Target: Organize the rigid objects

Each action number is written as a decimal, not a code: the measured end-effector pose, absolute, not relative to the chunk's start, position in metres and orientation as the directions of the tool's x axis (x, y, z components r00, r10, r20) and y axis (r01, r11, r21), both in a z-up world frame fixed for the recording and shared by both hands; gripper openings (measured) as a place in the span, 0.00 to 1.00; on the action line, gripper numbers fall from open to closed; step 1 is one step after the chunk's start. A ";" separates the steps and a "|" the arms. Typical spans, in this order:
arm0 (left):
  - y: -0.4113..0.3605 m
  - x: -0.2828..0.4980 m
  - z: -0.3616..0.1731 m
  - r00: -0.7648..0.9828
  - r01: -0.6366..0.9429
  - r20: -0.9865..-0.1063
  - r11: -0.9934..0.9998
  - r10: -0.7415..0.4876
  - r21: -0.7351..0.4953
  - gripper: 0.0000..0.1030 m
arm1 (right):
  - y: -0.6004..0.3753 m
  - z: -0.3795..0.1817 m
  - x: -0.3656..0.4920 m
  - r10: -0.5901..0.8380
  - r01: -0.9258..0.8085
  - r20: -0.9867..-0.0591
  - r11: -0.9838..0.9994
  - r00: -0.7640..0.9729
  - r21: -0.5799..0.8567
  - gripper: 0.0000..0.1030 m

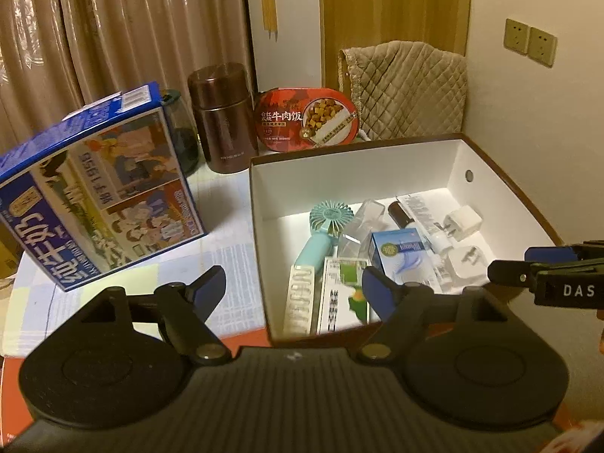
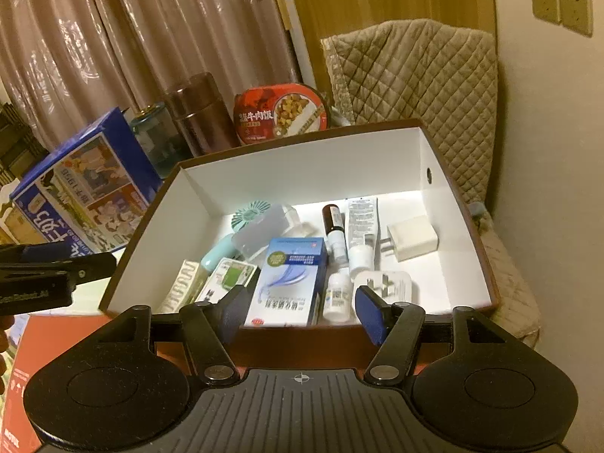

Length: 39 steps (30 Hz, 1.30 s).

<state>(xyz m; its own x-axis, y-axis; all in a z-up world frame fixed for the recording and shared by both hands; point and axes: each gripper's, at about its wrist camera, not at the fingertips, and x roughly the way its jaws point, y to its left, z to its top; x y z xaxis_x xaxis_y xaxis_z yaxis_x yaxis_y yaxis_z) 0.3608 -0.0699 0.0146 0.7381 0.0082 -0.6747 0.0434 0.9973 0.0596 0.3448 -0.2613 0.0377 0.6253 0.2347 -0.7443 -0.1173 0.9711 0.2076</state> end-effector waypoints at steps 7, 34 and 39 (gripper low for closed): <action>-0.055 0.310 0.028 0.747 0.033 -0.664 0.999 0.000 0.037 0.74 | -0.243 0.057 0.303 0.223 -0.110 -0.733 0.974 0.643 0.200 0.59; 0.013 0.102 0.025 0.695 -0.087 -0.717 0.996 0.055 -0.007 0.74 | -0.129 0.061 0.128 0.314 -0.274 -0.791 0.942 0.526 0.192 0.59; 0.022 0.074 0.017 0.676 -0.110 -0.735 0.994 0.061 -0.019 0.74 | -0.115 0.057 0.104 0.326 -0.302 -0.797 0.934 0.509 0.189 0.59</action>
